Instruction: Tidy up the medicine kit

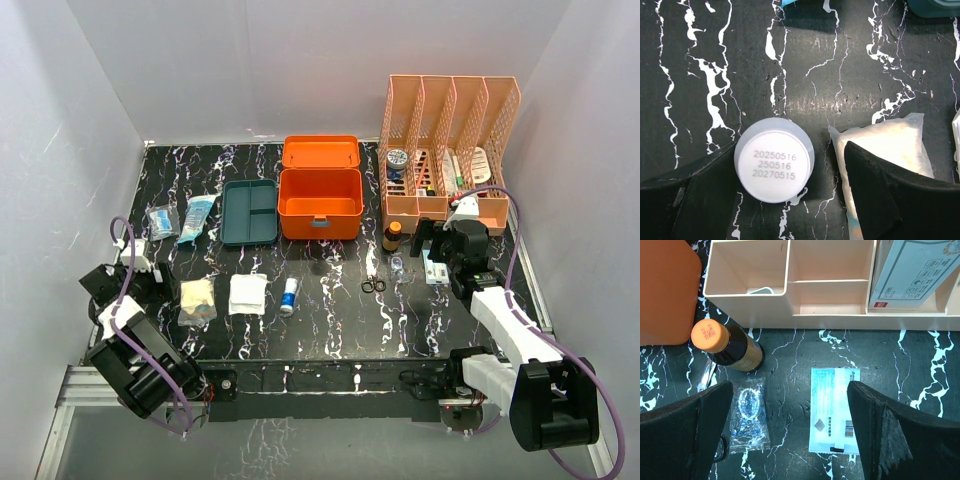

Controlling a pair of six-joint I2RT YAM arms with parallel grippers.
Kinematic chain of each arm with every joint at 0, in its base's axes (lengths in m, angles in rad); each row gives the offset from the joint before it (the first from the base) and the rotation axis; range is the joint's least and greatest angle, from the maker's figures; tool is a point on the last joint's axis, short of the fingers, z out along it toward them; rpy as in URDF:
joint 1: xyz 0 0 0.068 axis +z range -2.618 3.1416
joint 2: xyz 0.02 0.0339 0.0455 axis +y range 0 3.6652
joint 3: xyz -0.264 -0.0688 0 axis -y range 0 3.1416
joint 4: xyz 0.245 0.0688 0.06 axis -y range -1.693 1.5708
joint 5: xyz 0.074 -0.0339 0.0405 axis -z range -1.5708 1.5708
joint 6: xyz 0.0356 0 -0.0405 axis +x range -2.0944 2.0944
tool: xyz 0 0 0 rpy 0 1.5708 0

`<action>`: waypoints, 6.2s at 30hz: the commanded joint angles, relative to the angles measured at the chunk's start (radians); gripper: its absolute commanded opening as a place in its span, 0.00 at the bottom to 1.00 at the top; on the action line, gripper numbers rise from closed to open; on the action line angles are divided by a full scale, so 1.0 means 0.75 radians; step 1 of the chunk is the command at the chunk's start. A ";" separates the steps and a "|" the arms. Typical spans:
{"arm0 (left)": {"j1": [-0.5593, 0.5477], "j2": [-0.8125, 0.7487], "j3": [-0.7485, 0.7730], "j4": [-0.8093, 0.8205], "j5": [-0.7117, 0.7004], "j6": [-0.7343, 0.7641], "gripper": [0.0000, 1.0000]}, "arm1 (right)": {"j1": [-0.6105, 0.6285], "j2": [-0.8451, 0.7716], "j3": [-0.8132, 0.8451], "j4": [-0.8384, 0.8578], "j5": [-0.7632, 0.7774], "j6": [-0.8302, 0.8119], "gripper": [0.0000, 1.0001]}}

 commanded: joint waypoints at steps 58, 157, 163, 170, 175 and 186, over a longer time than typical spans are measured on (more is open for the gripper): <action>-0.550 0.439 1.473 -1.135 -0.103 0.019 0.00 | 0.004 -0.088 0.151 -0.050 0.029 0.023 0.98; -1.847 1.303 2.454 -1.218 -1.031 0.332 0.70 | 0.010 -0.479 0.021 -0.293 0.172 0.216 0.98; -1.832 1.082 2.239 -0.965 -0.980 0.110 0.80 | 0.032 -0.387 0.031 -0.225 0.166 0.188 0.98; -1.813 0.863 2.025 -0.757 -0.944 -0.162 0.95 | 0.161 -0.223 0.062 -0.117 0.278 0.149 0.98; -1.713 0.812 1.986 -0.730 -0.857 -0.399 0.98 | 0.360 -0.038 0.140 -0.037 0.450 0.148 0.98; -1.521 0.652 1.757 -0.476 -0.609 -0.715 0.99 | 0.513 0.040 -0.021 0.231 0.515 0.213 0.98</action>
